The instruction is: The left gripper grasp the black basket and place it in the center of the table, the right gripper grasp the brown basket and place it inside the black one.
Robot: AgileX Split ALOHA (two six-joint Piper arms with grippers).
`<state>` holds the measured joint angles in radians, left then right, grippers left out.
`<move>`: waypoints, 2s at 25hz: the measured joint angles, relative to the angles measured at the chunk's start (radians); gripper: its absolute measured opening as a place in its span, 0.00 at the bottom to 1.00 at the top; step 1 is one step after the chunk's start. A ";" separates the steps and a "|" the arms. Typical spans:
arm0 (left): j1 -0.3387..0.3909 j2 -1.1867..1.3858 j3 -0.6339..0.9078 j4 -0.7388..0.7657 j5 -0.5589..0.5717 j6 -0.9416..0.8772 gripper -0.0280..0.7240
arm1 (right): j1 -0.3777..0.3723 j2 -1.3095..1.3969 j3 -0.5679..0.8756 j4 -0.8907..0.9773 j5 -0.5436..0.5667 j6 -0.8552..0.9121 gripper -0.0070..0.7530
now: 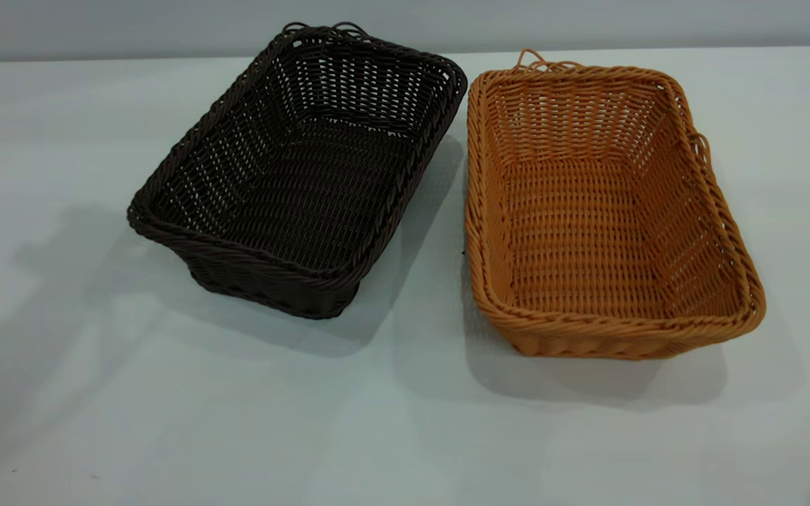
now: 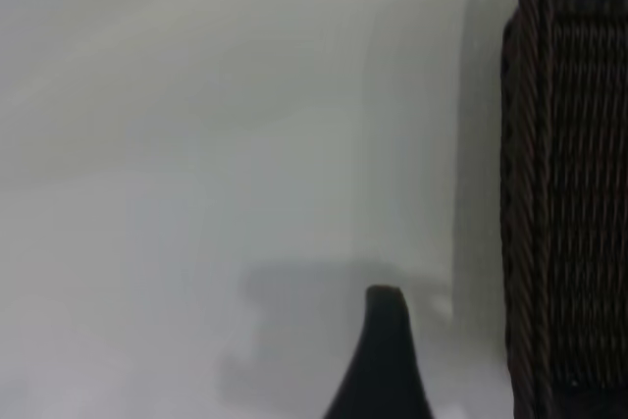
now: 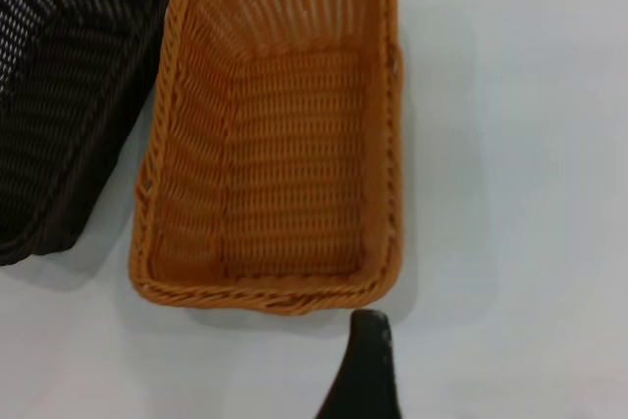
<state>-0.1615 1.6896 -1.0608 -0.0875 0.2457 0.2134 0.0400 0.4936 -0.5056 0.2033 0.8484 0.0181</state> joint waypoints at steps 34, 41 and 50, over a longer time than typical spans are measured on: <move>-0.086 0.687 -0.550 -0.018 0.046 0.024 0.15 | 0.032 0.902 -0.079 0.642 -0.135 -0.160 0.78; -0.030 0.590 -0.586 0.002 0.027 0.030 0.14 | 0.152 1.218 -0.089 1.035 -0.156 -0.185 0.78; -0.027 0.587 -0.586 0.004 0.026 0.045 0.14 | 0.170 1.533 -0.196 1.261 -0.185 -0.209 0.78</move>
<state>-0.1886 2.2766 -1.6465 -0.0833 0.2713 0.2587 0.2099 2.0266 -0.7012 1.4648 0.6635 -0.1911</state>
